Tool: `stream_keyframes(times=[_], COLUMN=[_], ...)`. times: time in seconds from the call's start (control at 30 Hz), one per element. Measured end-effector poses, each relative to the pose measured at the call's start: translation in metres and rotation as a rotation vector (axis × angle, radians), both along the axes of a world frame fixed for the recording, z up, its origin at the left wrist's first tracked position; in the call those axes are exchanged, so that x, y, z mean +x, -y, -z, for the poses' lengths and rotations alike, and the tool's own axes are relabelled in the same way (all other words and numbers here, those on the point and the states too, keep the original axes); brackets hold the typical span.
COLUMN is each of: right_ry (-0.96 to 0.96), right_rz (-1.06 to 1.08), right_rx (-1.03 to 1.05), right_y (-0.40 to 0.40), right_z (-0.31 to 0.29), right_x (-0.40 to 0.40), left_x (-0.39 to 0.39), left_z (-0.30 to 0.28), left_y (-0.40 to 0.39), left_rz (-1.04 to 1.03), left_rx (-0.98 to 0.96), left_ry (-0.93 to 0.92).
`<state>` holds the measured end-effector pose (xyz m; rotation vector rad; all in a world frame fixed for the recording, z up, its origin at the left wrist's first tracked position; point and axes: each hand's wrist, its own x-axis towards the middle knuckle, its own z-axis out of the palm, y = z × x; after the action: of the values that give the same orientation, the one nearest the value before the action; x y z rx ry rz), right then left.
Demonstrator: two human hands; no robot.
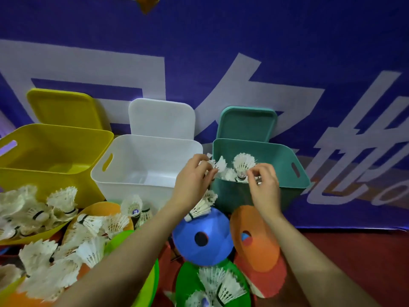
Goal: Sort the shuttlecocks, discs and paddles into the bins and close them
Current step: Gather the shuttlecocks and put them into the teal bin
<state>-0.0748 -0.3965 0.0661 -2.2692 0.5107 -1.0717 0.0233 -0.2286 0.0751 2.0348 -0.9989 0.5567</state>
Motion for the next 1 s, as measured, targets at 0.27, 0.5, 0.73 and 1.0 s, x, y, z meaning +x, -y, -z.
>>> stream_keyframes(times=[0.27, 0.5, 0.73, 1.0], right_ry=[-0.246, -0.243, -0.262, -0.726], right_rz=[0.095, -0.021, -0.231, -0.259], right_rx=[0.123, 0.034, 0.016, -0.009], right_y=[0.063, 0.048, 0.001, -0.010], right_z=[-0.009, 0.022, 0.061, 0.099], right_x=[0.026, 0.017, 0.000, 0.013], left_x=[0.039, 0.037, 0.004, -0.011], left_z=[-0.008, 0.011, 0.057, 0.100], left_y=[0.087, 0.054, -0.001, -0.001], left_rz=[0.099, 0.070, 0.125, -0.024], left_rx=[0.184, 0.333, 0.351, 0.729], left_ry=[-0.152, -0.025, -0.027, -0.334])
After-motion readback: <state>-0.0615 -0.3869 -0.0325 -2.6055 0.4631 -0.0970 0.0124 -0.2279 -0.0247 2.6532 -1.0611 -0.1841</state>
